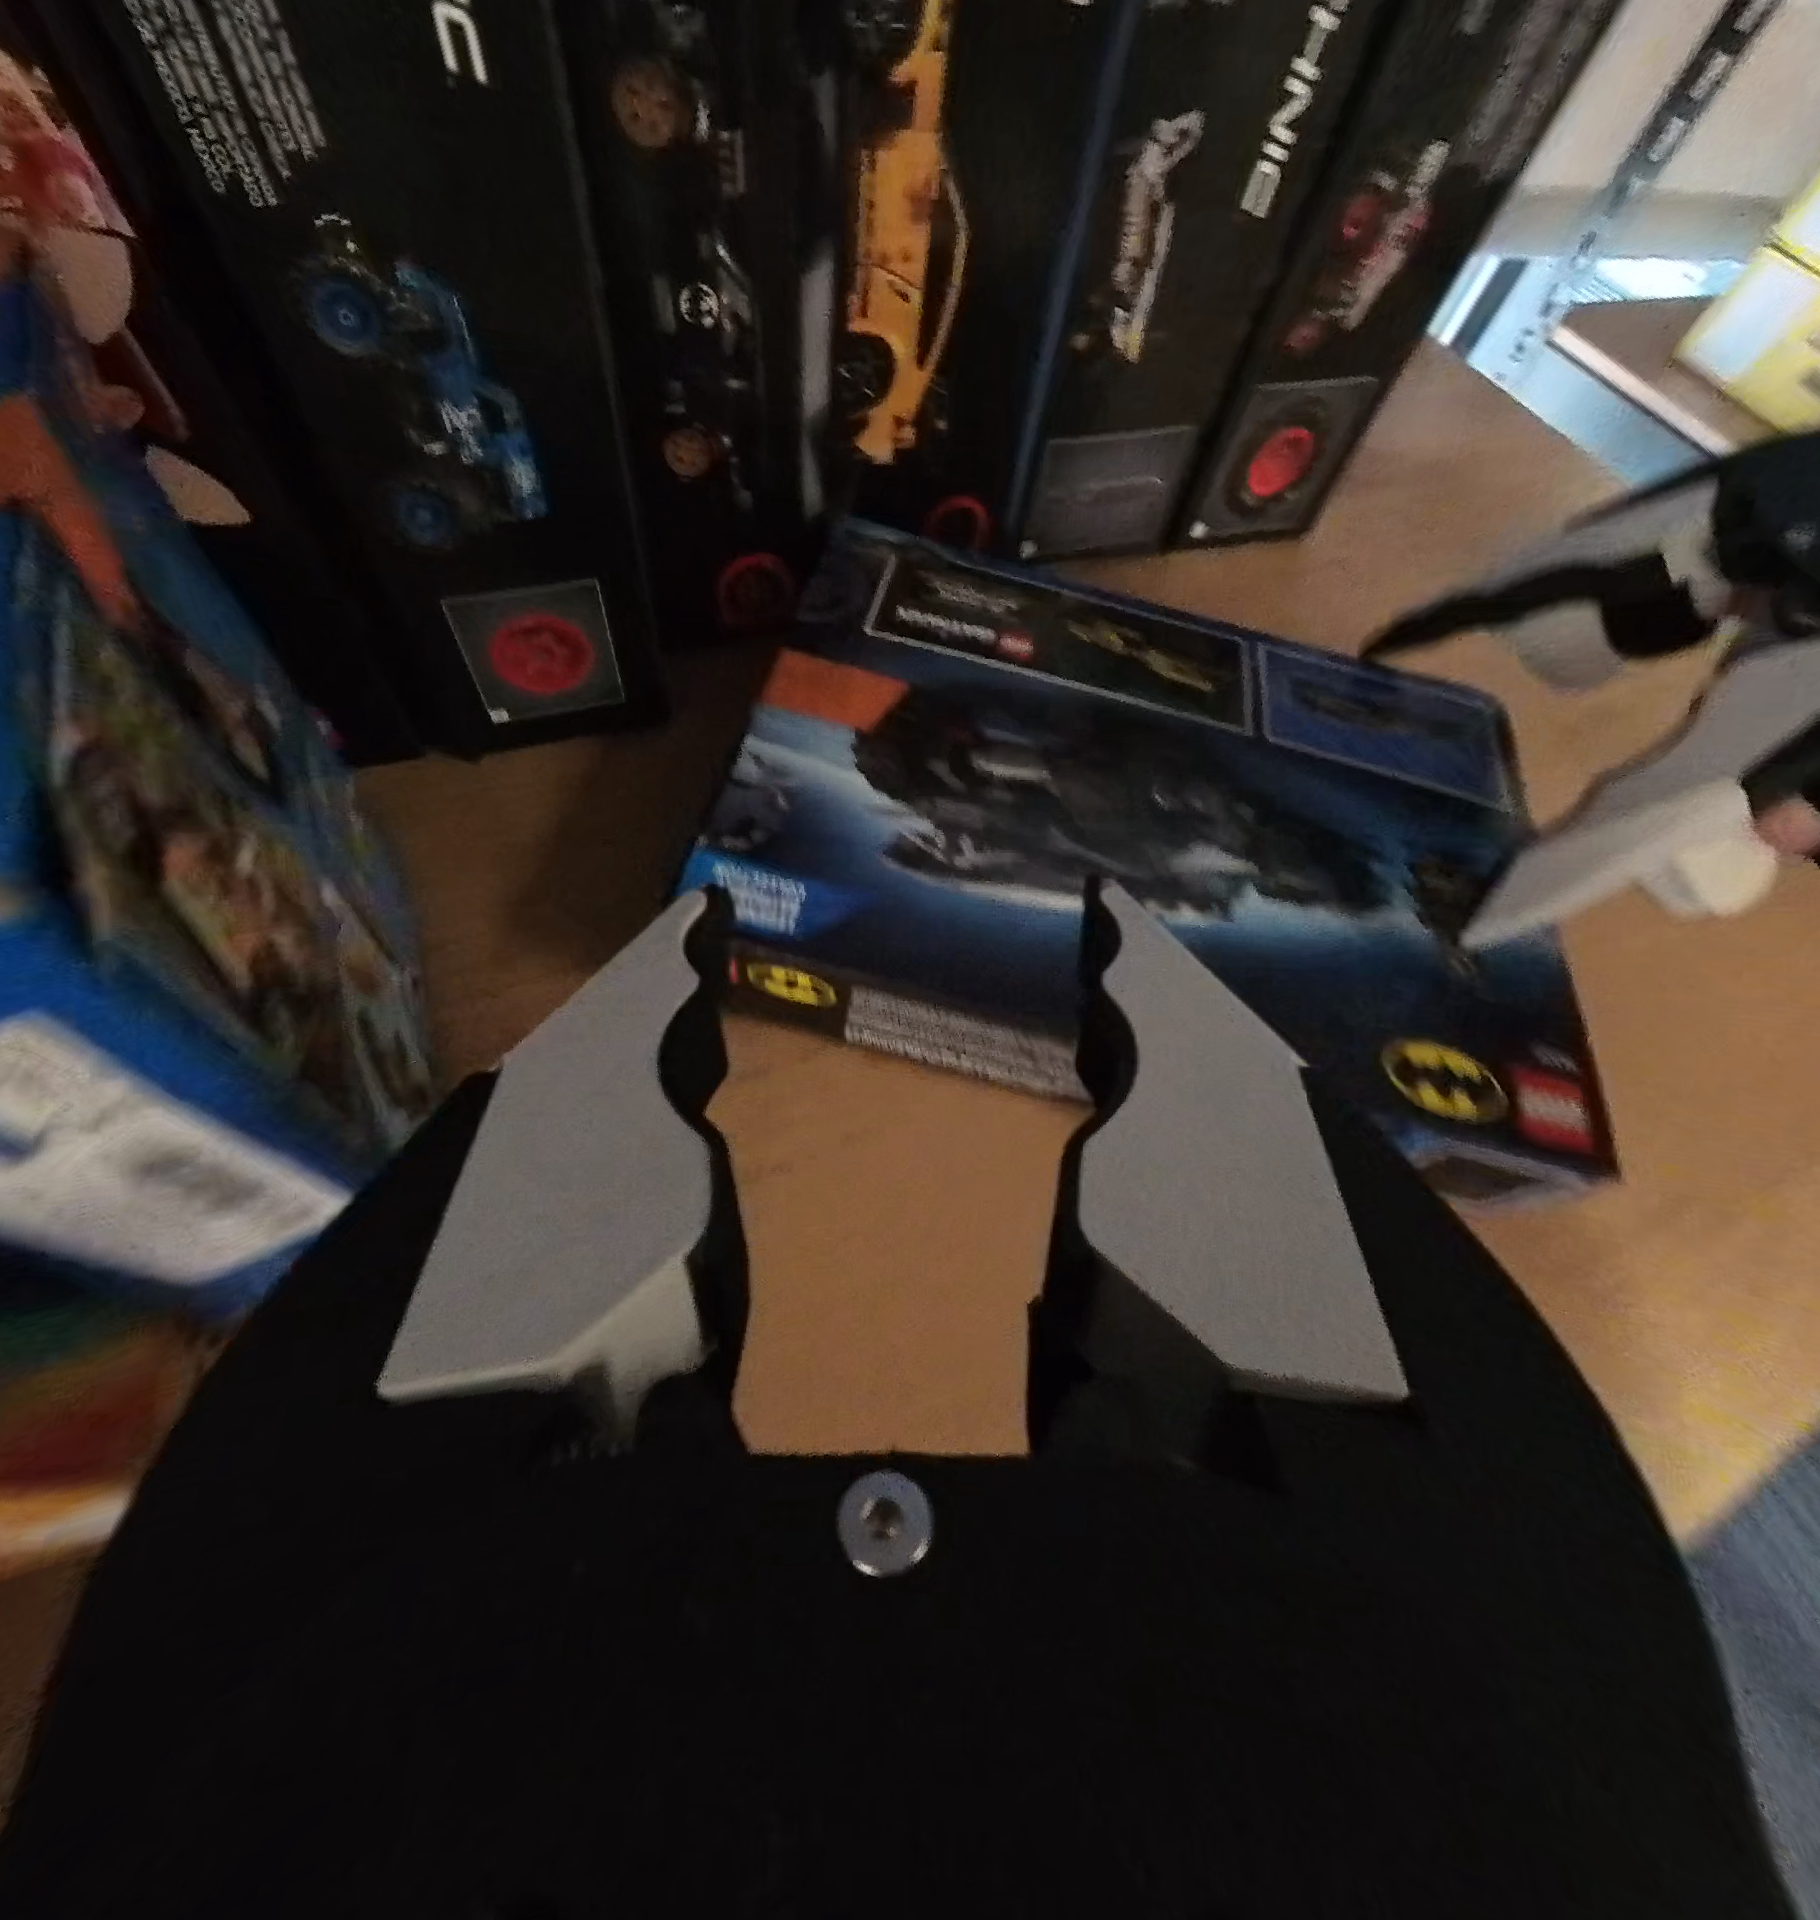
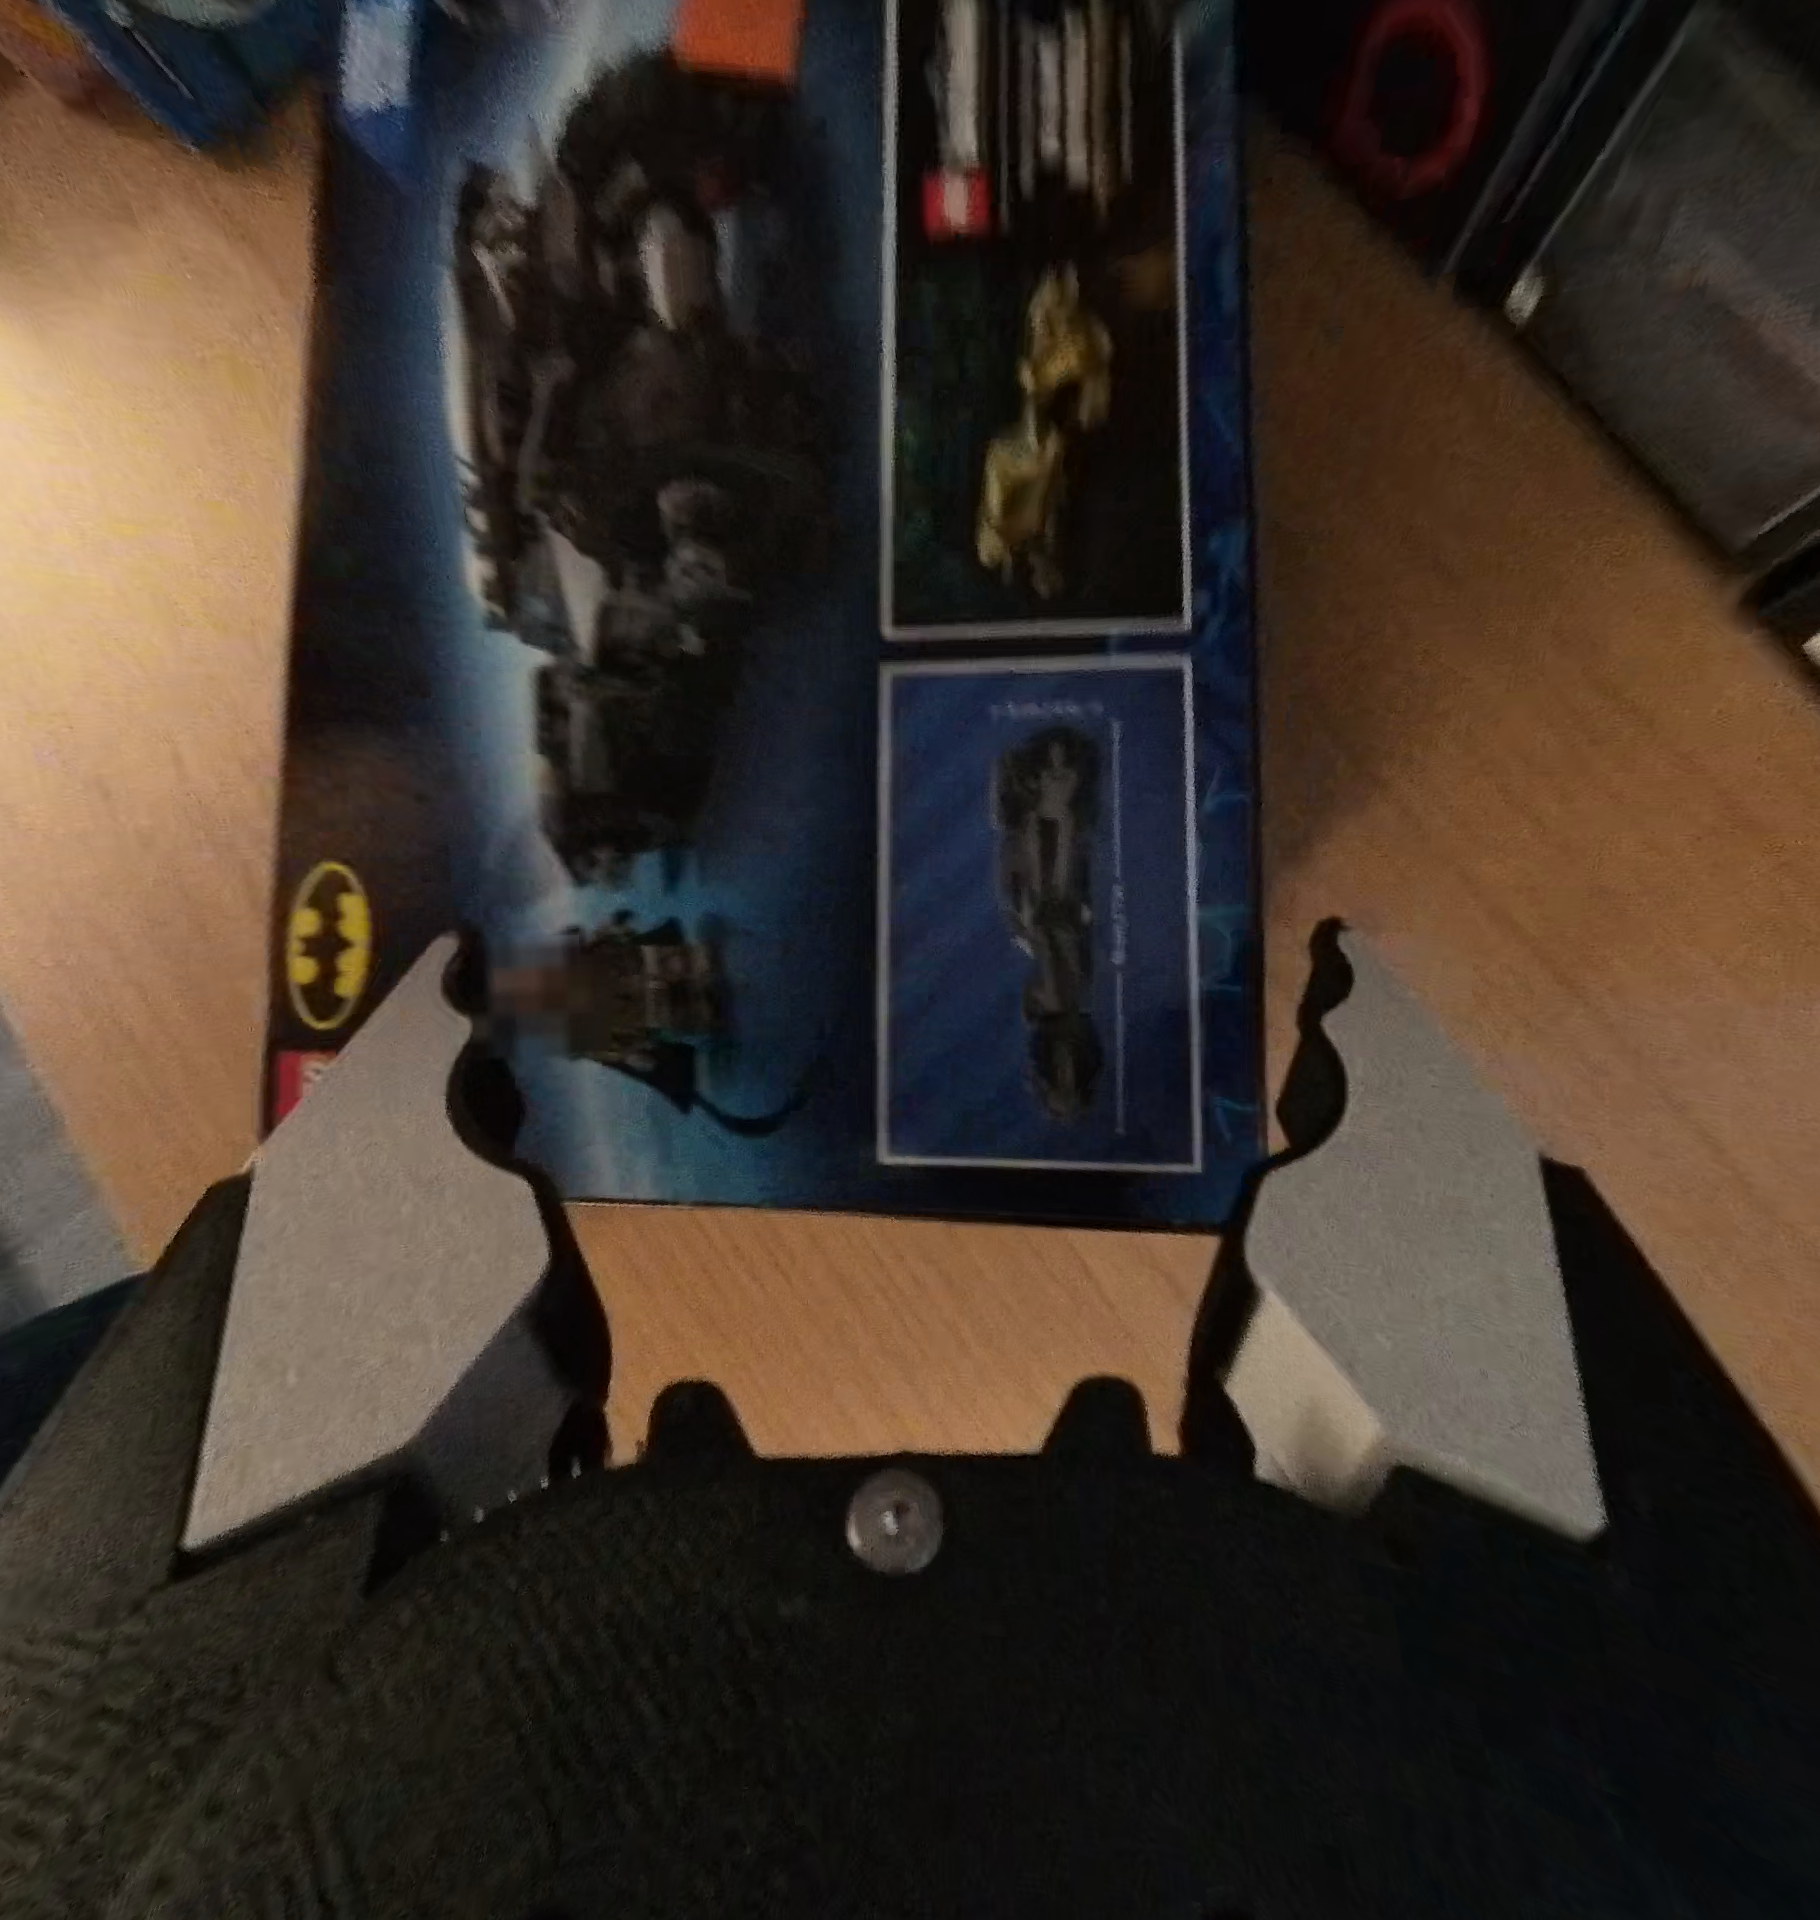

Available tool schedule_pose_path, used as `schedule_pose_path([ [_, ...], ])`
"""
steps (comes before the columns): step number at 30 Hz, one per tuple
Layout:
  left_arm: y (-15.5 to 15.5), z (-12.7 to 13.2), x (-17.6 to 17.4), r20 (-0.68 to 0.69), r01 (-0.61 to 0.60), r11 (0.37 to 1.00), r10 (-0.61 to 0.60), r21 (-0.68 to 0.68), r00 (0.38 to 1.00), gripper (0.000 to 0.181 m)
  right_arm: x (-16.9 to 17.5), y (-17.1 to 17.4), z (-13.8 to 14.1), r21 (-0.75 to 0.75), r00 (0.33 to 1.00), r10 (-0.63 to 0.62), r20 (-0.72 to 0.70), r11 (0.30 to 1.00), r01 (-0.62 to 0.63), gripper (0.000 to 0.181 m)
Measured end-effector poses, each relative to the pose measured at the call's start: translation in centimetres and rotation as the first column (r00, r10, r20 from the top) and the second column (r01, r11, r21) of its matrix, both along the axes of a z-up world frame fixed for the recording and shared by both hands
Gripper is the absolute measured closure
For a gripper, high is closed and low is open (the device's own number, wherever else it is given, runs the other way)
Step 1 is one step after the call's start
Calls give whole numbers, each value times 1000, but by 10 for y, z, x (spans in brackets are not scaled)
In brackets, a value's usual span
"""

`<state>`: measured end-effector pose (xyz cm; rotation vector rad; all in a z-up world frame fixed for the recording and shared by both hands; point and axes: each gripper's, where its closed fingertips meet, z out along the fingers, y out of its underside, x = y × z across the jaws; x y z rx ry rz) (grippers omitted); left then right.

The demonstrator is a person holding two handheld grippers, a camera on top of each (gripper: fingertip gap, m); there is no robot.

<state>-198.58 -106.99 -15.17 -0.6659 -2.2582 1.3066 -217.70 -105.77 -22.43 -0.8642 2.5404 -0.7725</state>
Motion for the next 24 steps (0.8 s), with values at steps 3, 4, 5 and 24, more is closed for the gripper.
schedule_pose_path([
  [3,-35,-11,-17,24,-30,1000,30,1,999,108,-7,5,-21,121,993,-64,101,991,52,33],
  [4,-43,-16,-24,39,-13,1000,12,12,999,109,-8,3,-19,77,989,-75,130,995,65,35],
  [5,-49,-23,-29,64,4,1000,-6,26,998,108,-8,6,-18,49,986,-88,142,995,82,35],
  [24,-67,-72,-99,-91,341,875,-331,344,939,119,-8,173,28,204,653,-466,597,875,439,86],
])
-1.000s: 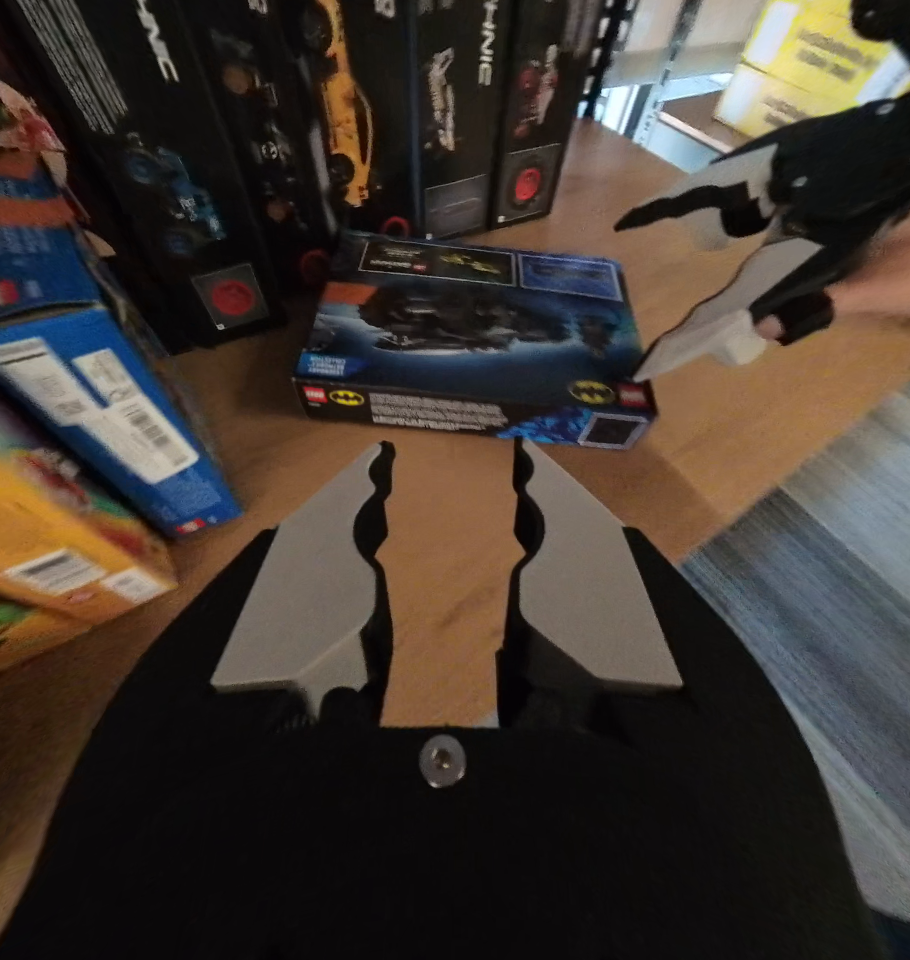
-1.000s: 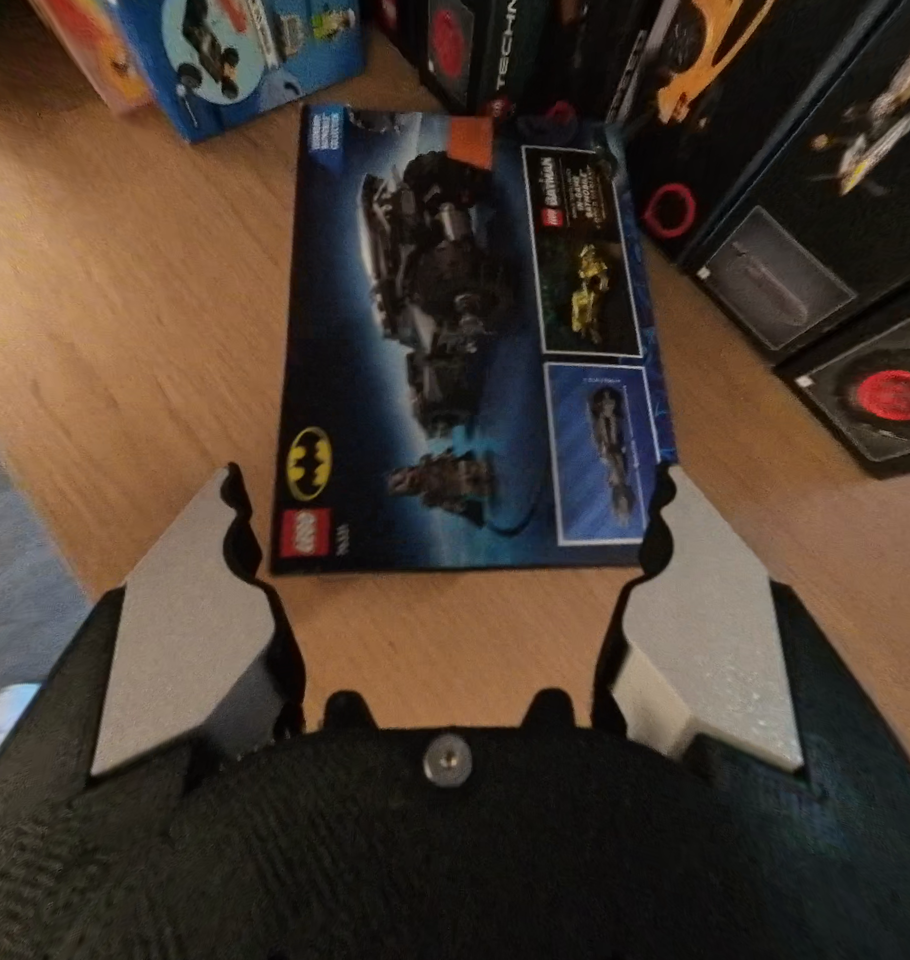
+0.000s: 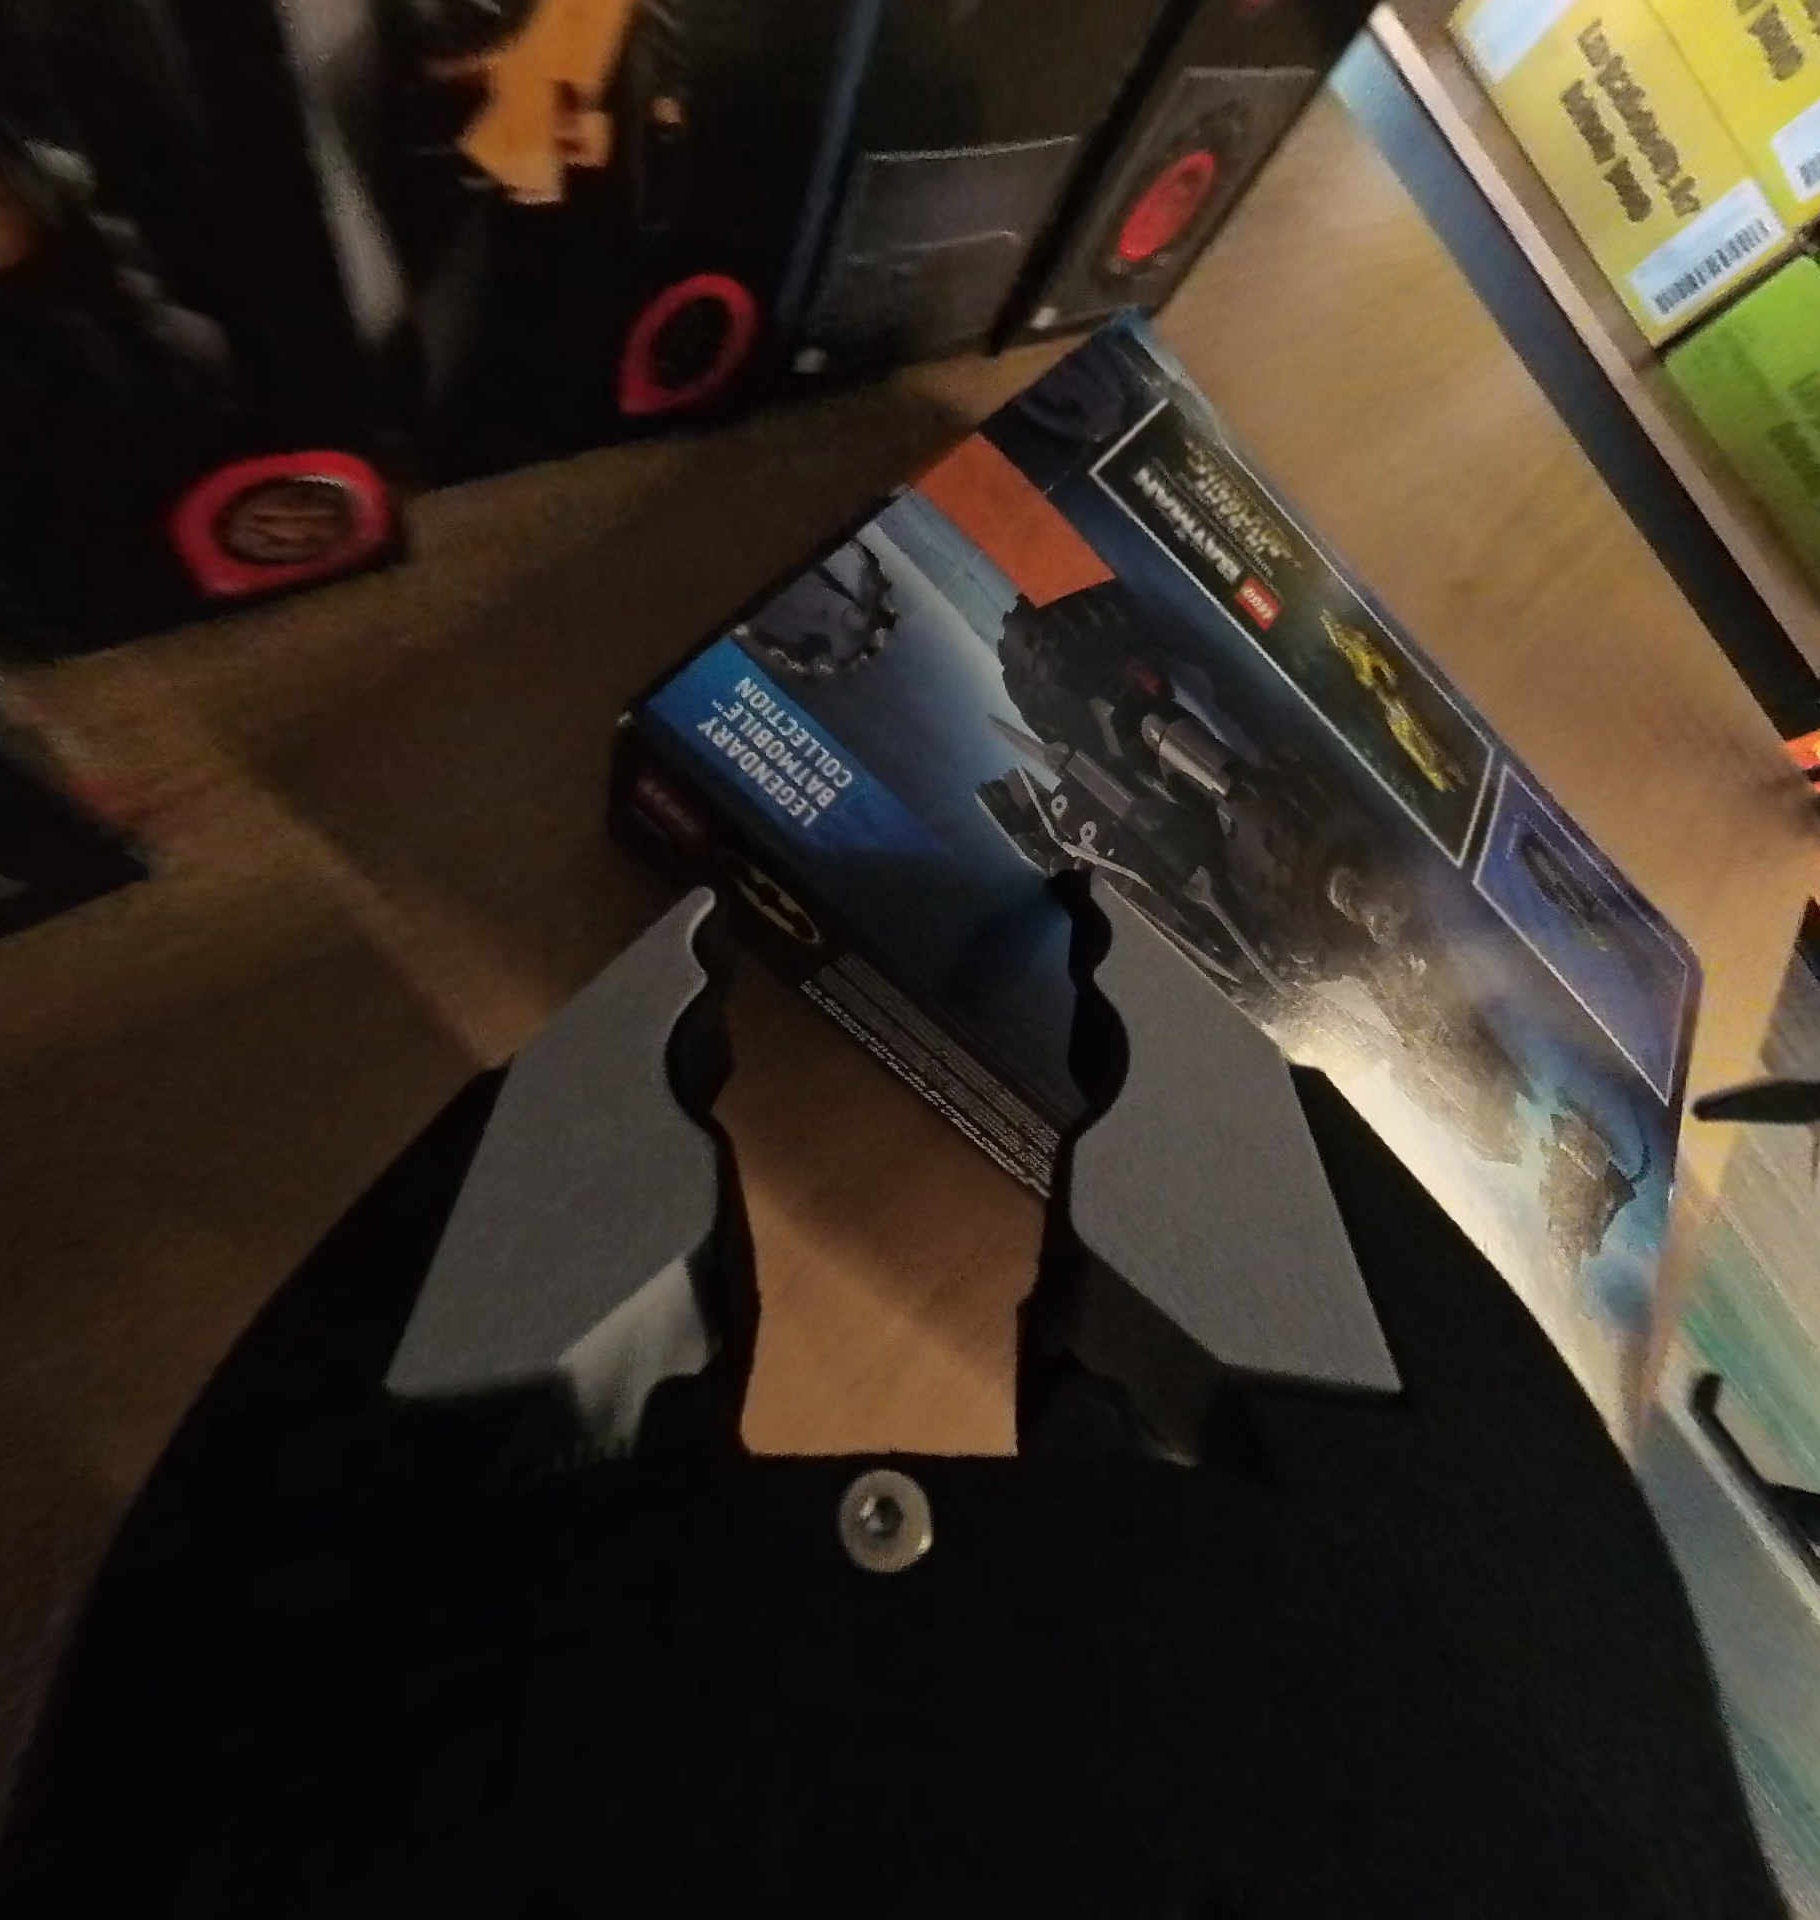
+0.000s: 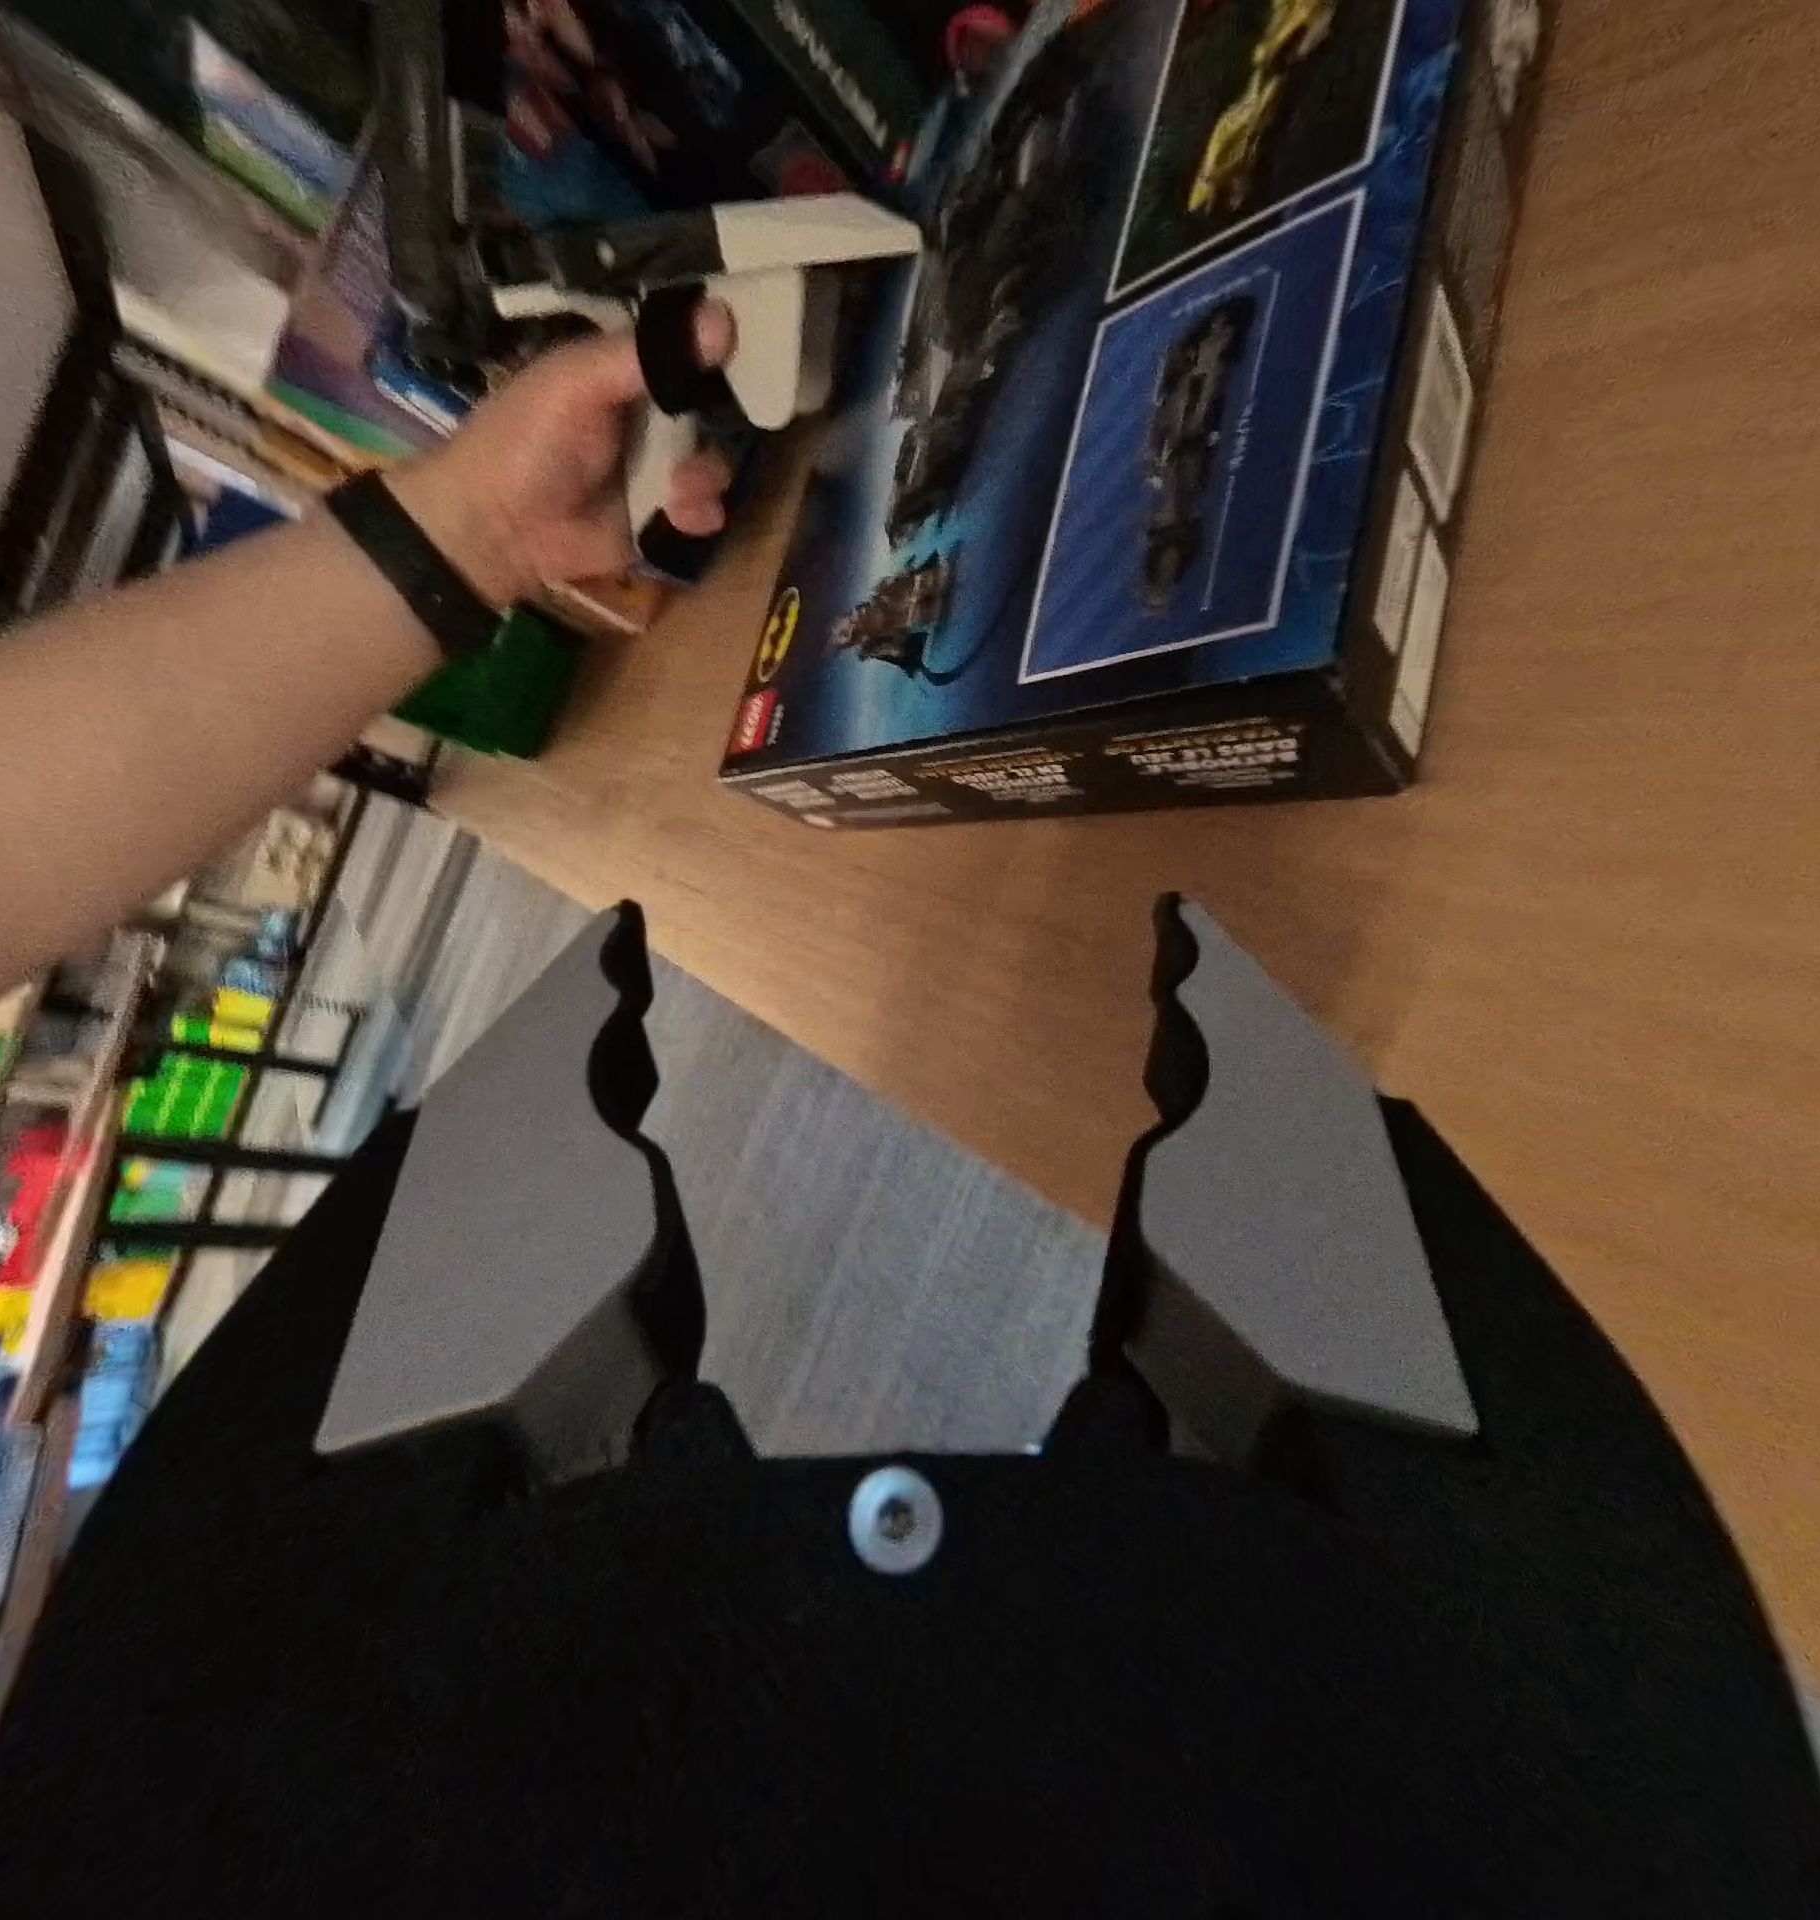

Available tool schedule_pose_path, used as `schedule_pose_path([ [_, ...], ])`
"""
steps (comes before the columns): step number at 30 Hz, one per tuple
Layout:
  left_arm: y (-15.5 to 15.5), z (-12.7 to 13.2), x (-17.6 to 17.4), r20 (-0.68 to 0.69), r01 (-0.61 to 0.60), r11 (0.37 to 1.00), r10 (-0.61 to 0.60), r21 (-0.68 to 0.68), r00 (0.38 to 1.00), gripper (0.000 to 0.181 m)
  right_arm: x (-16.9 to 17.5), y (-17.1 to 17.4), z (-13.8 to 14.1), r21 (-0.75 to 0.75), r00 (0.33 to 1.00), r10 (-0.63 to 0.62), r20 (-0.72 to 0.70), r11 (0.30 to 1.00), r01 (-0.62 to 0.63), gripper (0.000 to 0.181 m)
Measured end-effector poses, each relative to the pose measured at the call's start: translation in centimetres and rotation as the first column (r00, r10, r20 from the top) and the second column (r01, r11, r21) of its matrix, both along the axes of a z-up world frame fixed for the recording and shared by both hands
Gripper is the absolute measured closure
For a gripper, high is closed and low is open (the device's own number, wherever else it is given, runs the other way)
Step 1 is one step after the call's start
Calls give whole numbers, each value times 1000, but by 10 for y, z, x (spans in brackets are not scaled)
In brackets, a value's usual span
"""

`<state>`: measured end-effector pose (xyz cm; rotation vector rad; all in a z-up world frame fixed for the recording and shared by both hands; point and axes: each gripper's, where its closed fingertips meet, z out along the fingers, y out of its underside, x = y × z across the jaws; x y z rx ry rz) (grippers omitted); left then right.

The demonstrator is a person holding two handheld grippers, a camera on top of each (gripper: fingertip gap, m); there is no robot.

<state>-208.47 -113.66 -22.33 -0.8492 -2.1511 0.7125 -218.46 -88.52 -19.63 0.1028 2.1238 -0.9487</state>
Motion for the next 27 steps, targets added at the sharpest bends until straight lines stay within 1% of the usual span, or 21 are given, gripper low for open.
schedule_pose_path([
  [2,18,0,-17,-8,50,999,-50,4,999,120,-4,21,3,-32,997,-79,-12,996,78,86],
  [3,28,-1,-27,-9,83,997,-83,5,996,121,-14,32,1,-43,990,-120,-74,992,117,86],
  [4,39,-1,-37,-10,116,993,-116,4,993,121,-32,42,-2,-63,971,-168,-167,985,160,86],
  [6,59,-1,-58,-13,182,983,-182,-2,983,121,-82,67,-12,-61,897,-260,-356,965,256,87],
  [7,69,-1,-69,-24,209,978,-209,-2,978,122,-101,81,-18,-38,880,-278,-385,958,286,91],
  [8,80,0,-80,-41,233,972,-233,-3,972,124,-111,94,-23,2,896,-295,-332,950,314,92],
  [9,91,0,-92,-55,262,965,-262,-7,964,125,-115,103,-27,51,922,-323,-215,939,341,91],
  [10,103,0,-104,-69,293,956,-292,-7,954,126,-114,110,-26,92,937,-344,-63,933,349,90],
  [11,114,0,-115,-84,319,948,-318,-1,944,128,-113,116,-27,134,928,-365,69,926,354,89],
  [13,136,0,-138,-111,364,931,-360,15,926,132,-112,126,-35,192,898,-392,198,914,356,75],
  [14,147,1,-149,-123,385,923,-380,16,917,134,-110,129,-37,193,885,-388,256,918,347,74],
  [16,168,2,-169,-144,422,906,-415,21,898,138,-99,127,-37,194,833,-363,417,931,309,75],
  [18,191,3,-185,-157,467,883,-456,41,876,141,-89,123,-29,139,788,-291,542,956,258,83],
  [20,214,3,-198,-162,504,862,-490,55,856,142,-85,121,-33,148,758,-286,587,958,247,83],
  [21,223,3,-202,-160,511,857,-497,61,853,143,-84,125,-37,151,763,-281,582,960,238,104],
  [22,230,4,-205,-158,516,854,-502,65,850,139,-84,130,-42,162,773,-281,568,960,230,118],
  [23,237,4,-207,-152,526,848,-513,68,845,136,-84,135,-42,168,768,-283,575,959,228,119],
  [24,243,3,-206,-150,543,836,-529,78,835,131,-84,138,-42,161,776,-281,565,960,230,120],
  [25,249,4,-205,-168,557,824,-538,103,826,125,-82,141,-41,136,799,-266,540,964,229,120],
  [26,254,7,-204,-209,566,811,-534,150,819,117,-81,142,-39,84,833,-241,498,970,230,121],
  [27,259,13,-203,-270,585,784,-529,208,805,110,-80,143,-36,14,875,-210,437,974,226,121],
])
